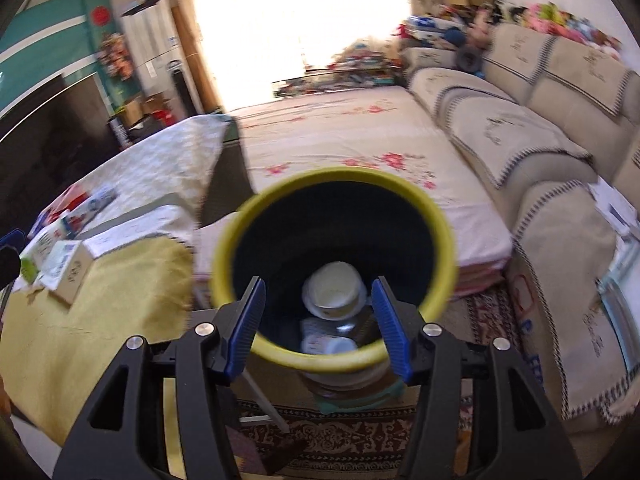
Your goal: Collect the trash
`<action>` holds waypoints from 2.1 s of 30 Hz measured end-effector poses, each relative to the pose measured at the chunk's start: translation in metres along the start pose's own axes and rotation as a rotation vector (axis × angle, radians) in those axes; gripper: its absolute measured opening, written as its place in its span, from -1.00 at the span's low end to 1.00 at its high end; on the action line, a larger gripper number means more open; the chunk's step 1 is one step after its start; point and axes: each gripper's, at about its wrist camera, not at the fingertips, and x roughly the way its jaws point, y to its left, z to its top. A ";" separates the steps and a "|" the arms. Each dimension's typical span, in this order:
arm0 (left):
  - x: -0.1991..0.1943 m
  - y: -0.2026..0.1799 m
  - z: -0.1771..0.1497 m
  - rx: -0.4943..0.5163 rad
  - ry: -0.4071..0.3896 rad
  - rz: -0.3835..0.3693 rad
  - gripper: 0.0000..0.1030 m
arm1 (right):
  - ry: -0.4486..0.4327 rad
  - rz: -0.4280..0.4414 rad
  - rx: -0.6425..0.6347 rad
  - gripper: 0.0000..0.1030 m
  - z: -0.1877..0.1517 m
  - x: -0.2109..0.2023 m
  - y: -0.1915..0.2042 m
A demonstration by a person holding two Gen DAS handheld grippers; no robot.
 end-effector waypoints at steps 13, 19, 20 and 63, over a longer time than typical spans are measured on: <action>-0.097 0.157 -0.080 -0.224 -0.043 0.332 0.86 | 0.037 0.190 -0.389 0.03 0.048 0.058 0.174; -0.110 0.196 -0.101 -0.314 -0.039 0.364 0.86 | 0.076 0.141 -0.519 0.03 0.059 0.101 0.209; -0.112 0.198 -0.102 -0.318 -0.042 0.359 0.86 | 0.080 0.139 -0.539 0.03 0.057 0.104 0.212; -0.127 0.201 -0.121 -0.370 -0.087 0.324 0.88 | 0.149 0.294 -0.533 0.34 -0.028 0.052 0.298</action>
